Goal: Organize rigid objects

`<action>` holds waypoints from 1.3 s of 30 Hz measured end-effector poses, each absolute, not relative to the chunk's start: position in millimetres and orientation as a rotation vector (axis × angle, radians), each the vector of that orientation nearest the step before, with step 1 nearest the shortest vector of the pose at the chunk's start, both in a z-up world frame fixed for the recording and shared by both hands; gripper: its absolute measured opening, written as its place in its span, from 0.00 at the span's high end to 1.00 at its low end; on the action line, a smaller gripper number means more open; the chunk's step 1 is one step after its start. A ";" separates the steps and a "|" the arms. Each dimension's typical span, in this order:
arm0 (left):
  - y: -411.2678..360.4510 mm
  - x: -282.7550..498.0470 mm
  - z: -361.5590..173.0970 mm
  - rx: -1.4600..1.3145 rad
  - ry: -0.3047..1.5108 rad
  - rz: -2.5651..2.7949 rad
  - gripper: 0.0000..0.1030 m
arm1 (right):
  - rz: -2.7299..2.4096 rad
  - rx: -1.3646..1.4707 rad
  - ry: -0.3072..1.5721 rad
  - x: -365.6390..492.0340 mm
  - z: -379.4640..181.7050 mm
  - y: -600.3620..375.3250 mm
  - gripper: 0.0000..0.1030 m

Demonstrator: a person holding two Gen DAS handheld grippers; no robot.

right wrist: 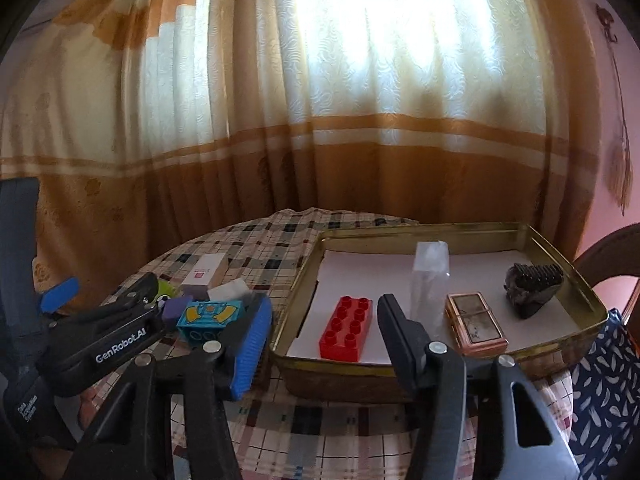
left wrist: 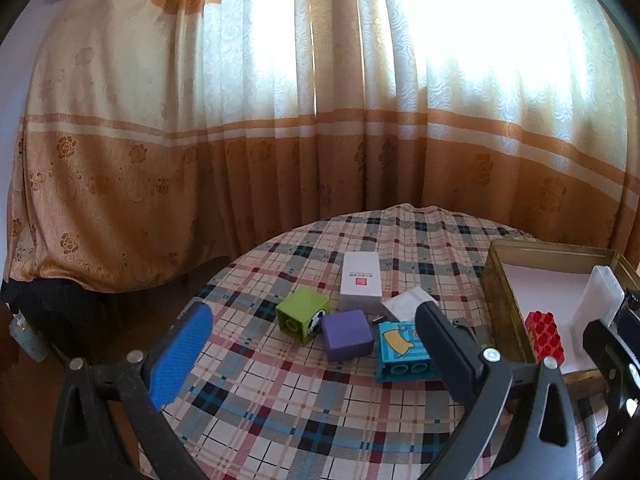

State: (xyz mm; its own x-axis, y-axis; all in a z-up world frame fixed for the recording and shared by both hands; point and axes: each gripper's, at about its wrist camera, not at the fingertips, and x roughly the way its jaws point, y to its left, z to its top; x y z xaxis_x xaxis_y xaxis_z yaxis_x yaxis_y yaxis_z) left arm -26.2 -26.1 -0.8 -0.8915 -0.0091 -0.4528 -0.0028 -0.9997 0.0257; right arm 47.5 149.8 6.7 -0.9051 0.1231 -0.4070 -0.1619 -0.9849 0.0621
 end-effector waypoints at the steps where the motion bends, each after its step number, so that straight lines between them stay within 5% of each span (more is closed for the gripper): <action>1: -26.6 -26.1 -0.7 0.729 -0.036 -3.052 0.00 | 2.935 -0.608 0.136 48.8 7.2 148.0 0.44; 12: -59.3 -24.0 -4.7 0.750 0.147 -2.950 0.01 | 3.048 -0.920 0.282 32.4 -11.0 129.7 0.44; 15: -73.0 -27.1 -8.9 0.776 0.231 -2.888 0.01 | 3.072 -1.002 0.263 24.9 -14.8 118.5 0.54; 27: -85.5 -37.8 -19.9 0.936 0.275 -2.837 0.01 | 2.905 -1.286 0.401 -15.7 -40.8 123.3 0.57; 39: -96.5 -49.2 -35.5 1.099 0.385 -2.799 0.01 | 2.843 -1.382 0.258 -58.9 -45.3 103.5 0.58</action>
State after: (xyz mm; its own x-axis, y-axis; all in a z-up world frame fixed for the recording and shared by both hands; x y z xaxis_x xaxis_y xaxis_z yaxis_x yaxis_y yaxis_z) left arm -49.2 -96.5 -35.5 -0.7319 -0.0099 -0.6813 0.1935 -0.9618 -0.1939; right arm -58.9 103.5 -45.3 -0.6200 -0.0976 -0.7785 -0.0440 -0.9863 0.1587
